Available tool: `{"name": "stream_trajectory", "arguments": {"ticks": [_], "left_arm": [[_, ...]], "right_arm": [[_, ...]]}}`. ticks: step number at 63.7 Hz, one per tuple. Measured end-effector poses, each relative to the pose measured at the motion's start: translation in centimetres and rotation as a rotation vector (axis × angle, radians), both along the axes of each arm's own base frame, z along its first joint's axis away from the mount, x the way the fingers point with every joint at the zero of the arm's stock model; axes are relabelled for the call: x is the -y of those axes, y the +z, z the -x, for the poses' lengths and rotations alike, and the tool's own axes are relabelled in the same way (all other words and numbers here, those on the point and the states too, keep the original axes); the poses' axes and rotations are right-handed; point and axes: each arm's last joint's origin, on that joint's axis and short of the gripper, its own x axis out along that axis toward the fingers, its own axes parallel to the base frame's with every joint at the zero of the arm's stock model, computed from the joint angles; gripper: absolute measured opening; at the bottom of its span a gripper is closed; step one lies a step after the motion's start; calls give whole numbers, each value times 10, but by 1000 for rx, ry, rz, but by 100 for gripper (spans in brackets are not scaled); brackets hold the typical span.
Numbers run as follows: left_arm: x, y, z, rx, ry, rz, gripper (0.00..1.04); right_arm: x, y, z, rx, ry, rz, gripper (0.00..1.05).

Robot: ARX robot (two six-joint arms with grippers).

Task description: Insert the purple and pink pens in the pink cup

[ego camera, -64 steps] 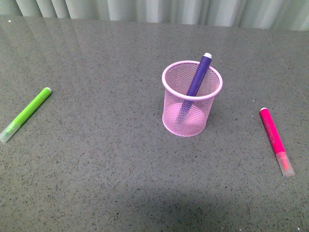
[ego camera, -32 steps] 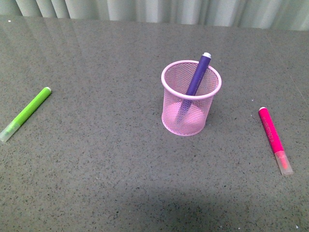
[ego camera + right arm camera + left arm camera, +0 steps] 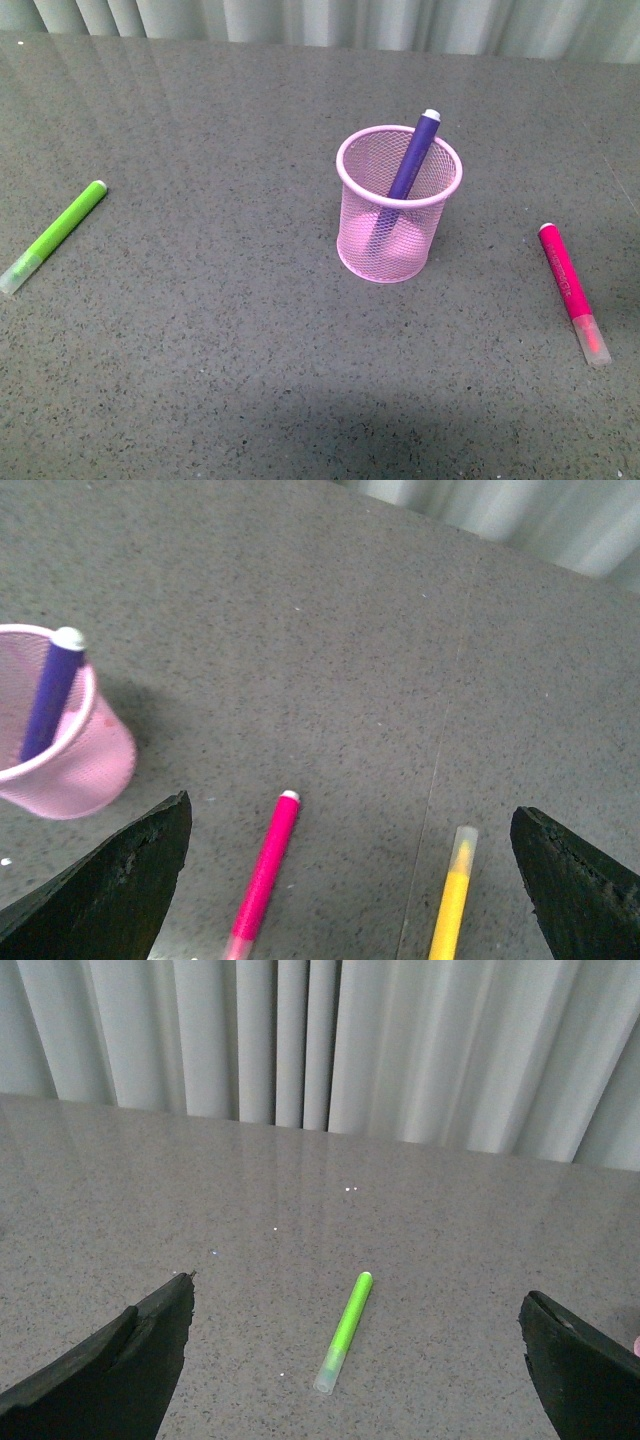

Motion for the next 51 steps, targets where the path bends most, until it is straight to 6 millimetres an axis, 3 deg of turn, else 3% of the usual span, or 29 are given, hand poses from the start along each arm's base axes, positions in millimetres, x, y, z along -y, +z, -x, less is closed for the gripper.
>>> {"name": "stream_trajectory", "arguments": {"ticks": [17,34,51], "left_arm": [[0,0,0,0,0,0,97],[0,0,0,0,0,0,97],[0,0,0,0,0,0,97]], "right_arm": [[8,-31,-38,-93,56,42,97],[11,-71,-54,-203,77,70,97],[10,-92,-66,-257,35,105,97]]}}
